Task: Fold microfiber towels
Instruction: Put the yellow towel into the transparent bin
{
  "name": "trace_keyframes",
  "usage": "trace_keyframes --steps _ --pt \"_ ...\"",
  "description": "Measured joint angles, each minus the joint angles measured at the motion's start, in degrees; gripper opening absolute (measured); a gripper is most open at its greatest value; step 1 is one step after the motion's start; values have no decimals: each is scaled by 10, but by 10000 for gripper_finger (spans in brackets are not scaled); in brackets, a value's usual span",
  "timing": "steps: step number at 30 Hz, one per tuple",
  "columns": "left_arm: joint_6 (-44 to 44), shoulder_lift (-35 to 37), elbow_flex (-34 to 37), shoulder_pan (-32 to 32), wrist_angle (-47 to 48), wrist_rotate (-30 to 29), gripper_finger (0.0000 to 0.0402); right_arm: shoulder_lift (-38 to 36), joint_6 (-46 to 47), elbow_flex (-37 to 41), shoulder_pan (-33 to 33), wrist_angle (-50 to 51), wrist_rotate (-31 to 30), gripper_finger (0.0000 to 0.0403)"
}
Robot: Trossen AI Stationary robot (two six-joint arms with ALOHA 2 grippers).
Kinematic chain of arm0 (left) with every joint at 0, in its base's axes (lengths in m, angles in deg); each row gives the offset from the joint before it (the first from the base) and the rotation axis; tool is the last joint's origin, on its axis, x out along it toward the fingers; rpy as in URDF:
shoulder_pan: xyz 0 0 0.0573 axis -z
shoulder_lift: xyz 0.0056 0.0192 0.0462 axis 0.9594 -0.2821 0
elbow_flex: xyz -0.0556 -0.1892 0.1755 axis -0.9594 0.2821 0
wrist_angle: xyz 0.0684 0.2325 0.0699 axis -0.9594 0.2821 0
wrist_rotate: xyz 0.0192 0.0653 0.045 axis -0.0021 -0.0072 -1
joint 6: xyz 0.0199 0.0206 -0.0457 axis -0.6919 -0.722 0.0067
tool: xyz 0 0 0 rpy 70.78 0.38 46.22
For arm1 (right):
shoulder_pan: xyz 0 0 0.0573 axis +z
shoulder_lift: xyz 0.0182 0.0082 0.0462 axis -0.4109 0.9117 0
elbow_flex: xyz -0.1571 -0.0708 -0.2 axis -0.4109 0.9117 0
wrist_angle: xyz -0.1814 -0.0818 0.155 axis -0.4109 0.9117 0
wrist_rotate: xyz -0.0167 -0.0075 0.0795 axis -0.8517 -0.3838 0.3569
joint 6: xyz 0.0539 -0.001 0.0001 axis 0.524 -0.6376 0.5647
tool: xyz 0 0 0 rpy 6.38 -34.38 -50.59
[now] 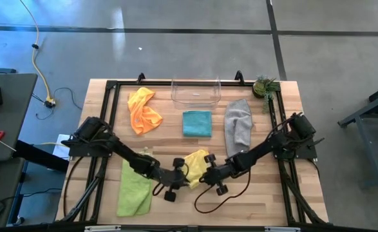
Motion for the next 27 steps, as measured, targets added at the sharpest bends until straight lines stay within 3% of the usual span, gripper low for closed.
trace_keyframes --steps 2,5,11,15,27 --pt "-23 3 0 8 13 0 70 -1 6 0 0 -6 -3 9" --pt "-49 1 0 21 30 -5 106 -1 26 1 -3 -22 -2 10" --pt "-67 -3 0 44 29 -103 158 1 76 2 -18 -43 38 4" --pt "-84 -3 0 52 33 -133 164 1 92 3 -23 -55 57 3" --pt "-83 -3 0 54 59 -134 162 2 159 3 -24 -83 73 1"
